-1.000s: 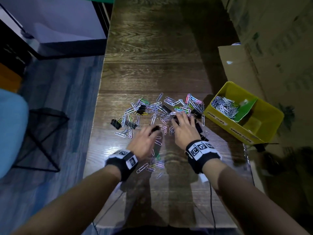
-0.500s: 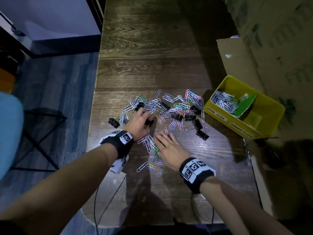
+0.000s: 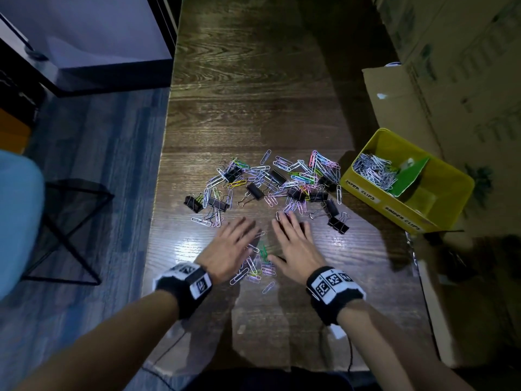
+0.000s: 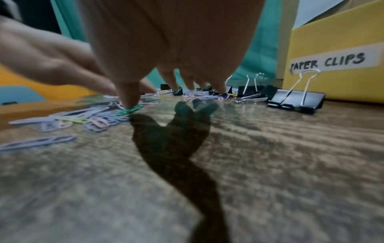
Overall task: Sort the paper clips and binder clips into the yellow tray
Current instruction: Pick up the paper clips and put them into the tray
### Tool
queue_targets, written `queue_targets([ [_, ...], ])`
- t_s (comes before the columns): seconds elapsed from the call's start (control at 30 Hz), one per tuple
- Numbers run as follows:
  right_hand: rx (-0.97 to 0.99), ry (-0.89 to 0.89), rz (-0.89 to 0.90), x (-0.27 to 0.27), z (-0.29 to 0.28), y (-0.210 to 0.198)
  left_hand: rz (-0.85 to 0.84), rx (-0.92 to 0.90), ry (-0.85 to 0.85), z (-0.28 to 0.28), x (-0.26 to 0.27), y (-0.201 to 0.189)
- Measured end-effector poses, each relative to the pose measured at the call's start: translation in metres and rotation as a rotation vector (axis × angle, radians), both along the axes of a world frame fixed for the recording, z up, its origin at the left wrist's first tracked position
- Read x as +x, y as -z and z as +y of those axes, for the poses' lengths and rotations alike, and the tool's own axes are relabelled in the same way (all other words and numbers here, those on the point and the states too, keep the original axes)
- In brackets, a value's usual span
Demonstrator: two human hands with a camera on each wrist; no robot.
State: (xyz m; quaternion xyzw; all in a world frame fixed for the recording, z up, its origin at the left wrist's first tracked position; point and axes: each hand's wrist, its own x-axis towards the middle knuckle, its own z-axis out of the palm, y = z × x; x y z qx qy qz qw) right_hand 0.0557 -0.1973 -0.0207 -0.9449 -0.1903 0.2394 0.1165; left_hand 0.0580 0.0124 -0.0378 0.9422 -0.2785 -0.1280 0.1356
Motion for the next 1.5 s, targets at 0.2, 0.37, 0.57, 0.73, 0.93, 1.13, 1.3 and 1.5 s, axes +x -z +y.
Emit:
queue_targets([
  [0.2, 0.011, -0.157, 0.049, -0.025, 0.007, -0.002, 0.098, 0.008, 0.035, 0.003, -0.054, 0.002],
  [0.37, 0.102, -0.122, 0.014, -0.046, 0.002, 0.000, 0.088, 0.088, -0.139, 0.012, -0.056, -0.013],
  [0.57, -0.070, 0.077, -0.014, -0.041, 0.015, 0.008, 0.174, -0.063, -0.378, -0.019, -0.047, -0.019],
  [0.73, 0.002, 0.032, -0.073, -0.048, 0.021, 0.002, 0.250, -0.037, -0.284, -0.030, -0.043, -0.017],
  [0.93, 0.093, 0.111, -0.022, -0.053, 0.026, 0.008, 0.230, -0.097, -0.193, -0.021, -0.038, -0.019],
  [1.13, 0.088, 0.220, 0.123, -0.032, 0.019, 0.003, 0.241, -0.181, -0.323, -0.018, -0.031, -0.027],
  [1.3, 0.396, 0.569, 0.224, -0.021, -0.001, -0.017, 0.552, -0.543, -0.691, -0.014, -0.012, -0.023],
  [1.5, 0.721, 0.917, 0.176, -0.004, -0.048, -0.049, 0.740, -0.873, -0.803, -0.031, 0.030, -0.052],
])
